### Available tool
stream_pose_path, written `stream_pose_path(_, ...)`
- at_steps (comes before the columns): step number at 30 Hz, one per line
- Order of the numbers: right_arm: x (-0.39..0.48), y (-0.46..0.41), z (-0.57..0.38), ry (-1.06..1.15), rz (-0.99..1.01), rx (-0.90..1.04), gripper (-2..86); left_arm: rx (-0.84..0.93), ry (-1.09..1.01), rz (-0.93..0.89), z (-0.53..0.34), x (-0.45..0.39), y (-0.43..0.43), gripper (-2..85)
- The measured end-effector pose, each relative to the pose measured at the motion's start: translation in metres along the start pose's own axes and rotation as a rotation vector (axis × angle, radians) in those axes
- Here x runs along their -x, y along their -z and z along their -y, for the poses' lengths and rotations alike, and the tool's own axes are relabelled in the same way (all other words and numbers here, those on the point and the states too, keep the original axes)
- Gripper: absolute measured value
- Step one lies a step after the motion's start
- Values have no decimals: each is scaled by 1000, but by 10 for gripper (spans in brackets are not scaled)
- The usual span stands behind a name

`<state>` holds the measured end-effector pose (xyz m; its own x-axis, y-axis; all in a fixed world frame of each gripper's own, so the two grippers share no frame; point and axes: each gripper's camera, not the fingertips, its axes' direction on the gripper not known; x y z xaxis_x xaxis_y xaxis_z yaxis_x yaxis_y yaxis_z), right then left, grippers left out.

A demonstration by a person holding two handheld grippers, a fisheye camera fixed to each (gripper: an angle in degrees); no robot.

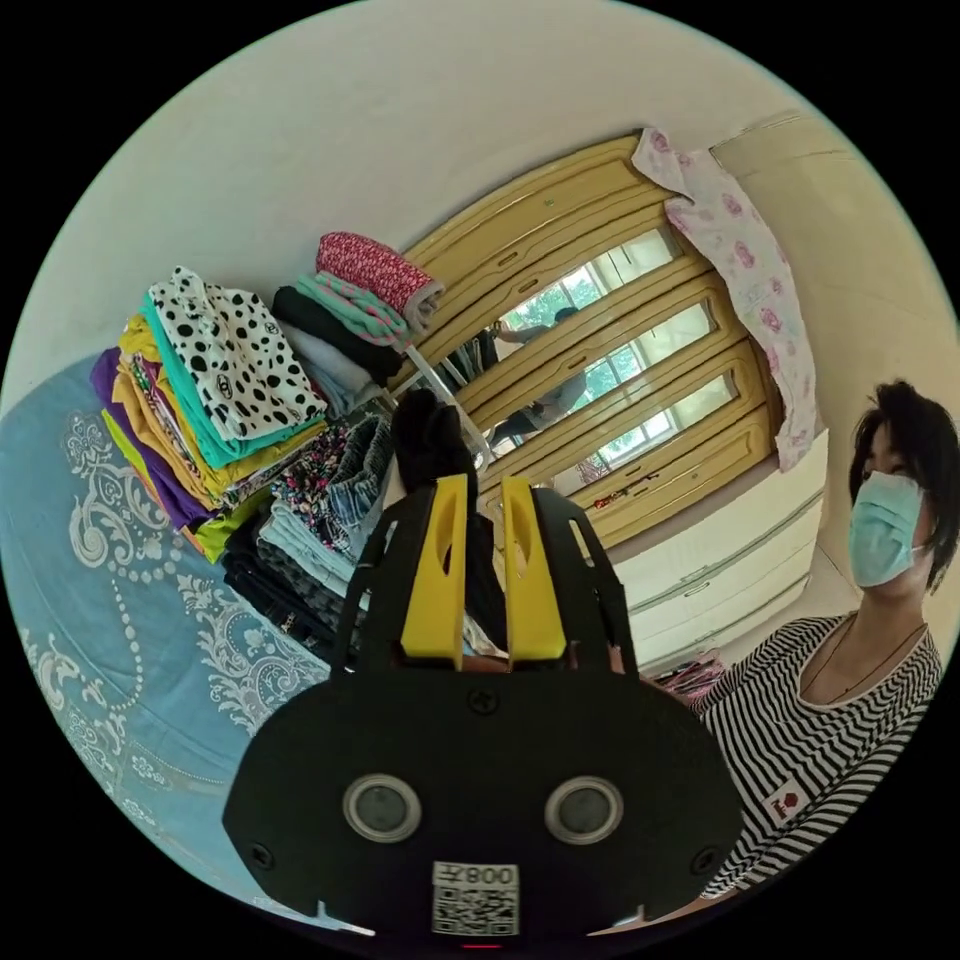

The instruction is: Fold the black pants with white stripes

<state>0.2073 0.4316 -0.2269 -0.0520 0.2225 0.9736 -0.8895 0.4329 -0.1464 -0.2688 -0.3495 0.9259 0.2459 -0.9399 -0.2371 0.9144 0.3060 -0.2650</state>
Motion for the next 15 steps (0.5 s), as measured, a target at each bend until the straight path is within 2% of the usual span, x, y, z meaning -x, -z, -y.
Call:
stream_pose_path(3, 78, -22, 51, 225, -147, -15, 3, 99, -88, 76, 13, -18, -30, 26)
stream_pose_path(5, 146, -77, 101, 444, -255, 27, 1, 138, -92, 138, 17, -19, -50, 14)
stream_pose_path(7, 187, -132, 131, 576, -372, 55, 1, 181, -69, 268, 18, -12, -69, 5)
stream_pose_path(8, 208, -174, 147, 646, -452, 83, 1, 177, -59, 276, 17, -9, -70, 4)
stream_pose_path(11, 221, -283, 178, 717, -625, 197, 1, 154, -83, 343, 11, -2, -72, 1)
stream_pose_path(13, 210, -341, 185, 709, -671, 305, 1, 160, -86, 471, 6, 5, -72, 0)
stream_pose_path(15, 204, -368, 179, 725, -641, 293, 2, 135, -50, 480, 3, 14, -68, -1)
